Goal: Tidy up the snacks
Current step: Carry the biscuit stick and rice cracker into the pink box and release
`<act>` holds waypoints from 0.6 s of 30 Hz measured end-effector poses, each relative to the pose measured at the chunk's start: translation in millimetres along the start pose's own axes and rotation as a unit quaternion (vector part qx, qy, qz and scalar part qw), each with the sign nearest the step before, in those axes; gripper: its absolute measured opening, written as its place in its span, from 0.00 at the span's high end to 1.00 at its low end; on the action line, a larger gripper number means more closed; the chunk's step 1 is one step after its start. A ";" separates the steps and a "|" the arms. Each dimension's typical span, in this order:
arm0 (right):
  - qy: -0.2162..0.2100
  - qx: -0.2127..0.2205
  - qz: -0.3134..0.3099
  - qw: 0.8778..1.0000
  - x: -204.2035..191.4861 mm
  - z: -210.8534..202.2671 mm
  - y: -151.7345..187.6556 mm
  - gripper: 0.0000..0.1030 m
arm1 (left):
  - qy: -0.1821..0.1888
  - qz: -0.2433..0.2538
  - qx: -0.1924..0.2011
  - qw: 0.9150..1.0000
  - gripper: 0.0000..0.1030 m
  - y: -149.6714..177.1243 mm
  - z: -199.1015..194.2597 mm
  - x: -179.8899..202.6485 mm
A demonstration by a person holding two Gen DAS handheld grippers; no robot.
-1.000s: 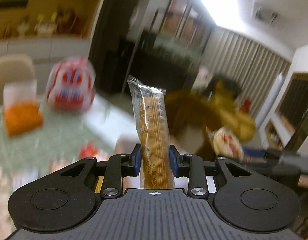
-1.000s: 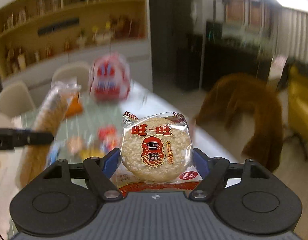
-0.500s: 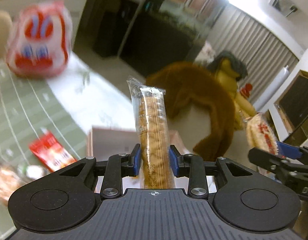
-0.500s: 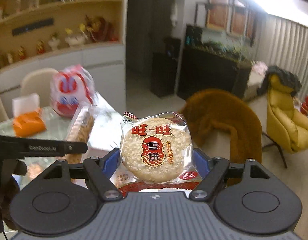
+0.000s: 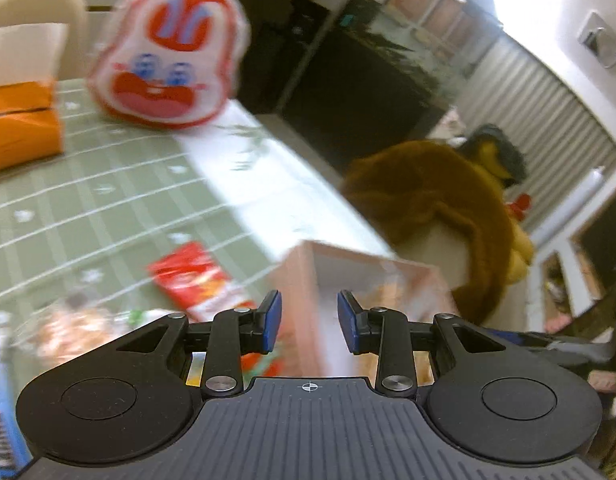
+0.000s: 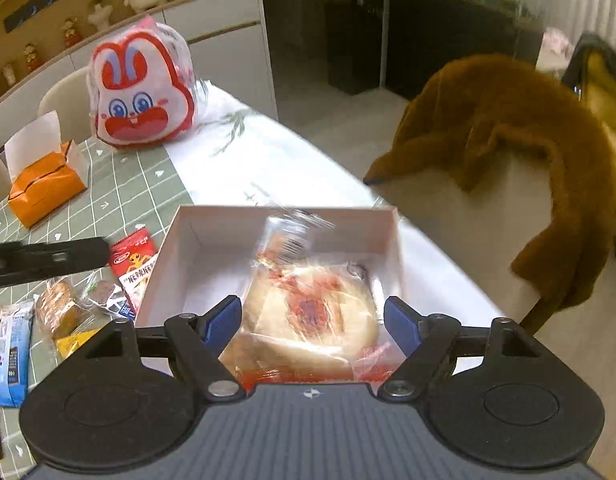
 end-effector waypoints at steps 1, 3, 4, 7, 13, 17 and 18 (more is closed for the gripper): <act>-0.002 0.000 0.003 1.000 -2.0 0.3 1.9 0.21 | -0.010 -0.003 -0.001 1.000 0.65 3.0 -3.5 -6.1; -0.008 0.004 0.006 1.000 -4.6 -3.6 6.7 0.20 | -0.023 -0.006 -0.004 1.000 0.65 10.4 -5.0 -13.6; -0.010 0.007 0.007 1.000 -5.8 -7.6 10.9 0.20 | -0.032 -0.001 -0.007 0.999 0.65 12.1 -3.6 -16.9; -0.016 0.014 0.013 1.000 -6.1 -25.8 27.4 0.19 | -0.062 0.019 -0.004 0.998 0.65 16.6 -5.1 -25.3; -0.027 0.035 0.015 0.999 -22.6 -68.4 72.0 0.15 | -0.110 0.050 -0.031 0.992 0.65 42.8 0.2 -35.2; -0.019 0.034 -0.026 0.999 -48.7 -76.8 100.2 0.15 | -0.114 0.090 -0.048 0.988 0.66 72.9 -12.4 -31.2; -0.015 0.030 -0.039 0.999 -56.9 -75.3 107.2 0.15 | -0.110 0.091 -0.060 0.988 0.66 82.2 -16.3 -31.9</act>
Point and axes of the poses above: each gripper's, at about its wrist camera, not at the fingertips, and z roughly the way its jaws point, x to its right, y to its underside, the point moved 1 cm from there along z, roughly the way its jaws point, and after that the axes turned 12 degrees about -z, right-handed, at the moved point
